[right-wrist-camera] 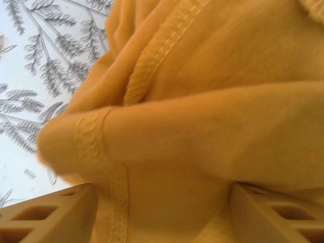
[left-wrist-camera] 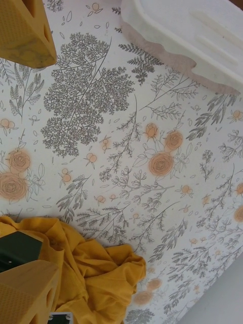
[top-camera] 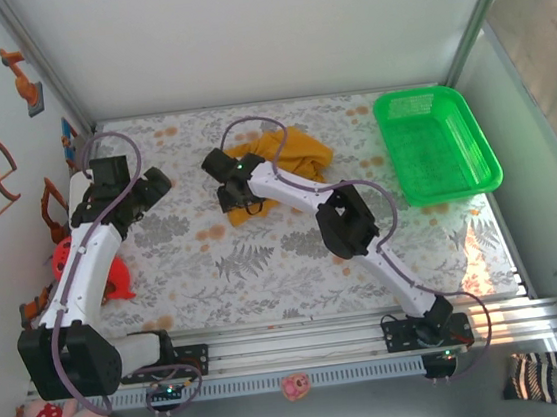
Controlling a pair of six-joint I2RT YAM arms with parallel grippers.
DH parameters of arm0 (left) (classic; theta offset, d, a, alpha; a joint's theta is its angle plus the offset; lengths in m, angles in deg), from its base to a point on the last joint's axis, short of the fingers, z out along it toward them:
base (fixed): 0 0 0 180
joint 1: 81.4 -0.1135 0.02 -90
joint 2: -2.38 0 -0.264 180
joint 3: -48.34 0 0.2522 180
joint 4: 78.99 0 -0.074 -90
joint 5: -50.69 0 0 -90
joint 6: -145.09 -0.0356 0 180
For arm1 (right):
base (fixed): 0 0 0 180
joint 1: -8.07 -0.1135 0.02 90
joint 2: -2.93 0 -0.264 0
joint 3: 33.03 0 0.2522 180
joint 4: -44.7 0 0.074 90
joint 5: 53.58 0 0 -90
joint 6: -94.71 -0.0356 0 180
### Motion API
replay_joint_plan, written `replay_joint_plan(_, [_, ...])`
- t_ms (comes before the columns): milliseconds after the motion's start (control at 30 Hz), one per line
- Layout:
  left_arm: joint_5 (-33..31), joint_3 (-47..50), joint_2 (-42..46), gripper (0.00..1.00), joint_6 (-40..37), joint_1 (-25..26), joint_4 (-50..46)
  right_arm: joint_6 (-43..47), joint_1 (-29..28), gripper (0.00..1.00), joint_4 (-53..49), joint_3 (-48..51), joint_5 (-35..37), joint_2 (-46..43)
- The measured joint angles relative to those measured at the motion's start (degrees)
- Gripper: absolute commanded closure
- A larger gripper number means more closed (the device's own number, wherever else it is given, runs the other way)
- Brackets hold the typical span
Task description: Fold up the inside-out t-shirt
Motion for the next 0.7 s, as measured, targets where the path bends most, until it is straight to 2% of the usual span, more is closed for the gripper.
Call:
replay_joint_plan(100, [0.59, 0.0, 0.0, 0.03, 0.22, 0.0, 0.02, -0.76, 0.2, 0.63, 0.07, -2.75, 0.74, 1.44])
replay_joint_plan(200, [1.22, 0.04, 0.0, 0.03, 0.26, 0.0, 0.13, -1.25, 0.44, 1.0, 0.13, -3.58, 1.01, 1.33])
replay_joint_plan(467, [3.39, 0.87, 0.02, 0.03, 0.2, 0.0, 1.03, -1.09, 1.86, 1.0, 0.59, 1.05, 0.68, -5.33])
replay_joint_plan(700, [4.9, 0.87, -0.07, 0.03, -0.46, 0.0, 1.73, 0.02, 6.08, 1.0, 2.47, 8.04, -1.46, -21.77])
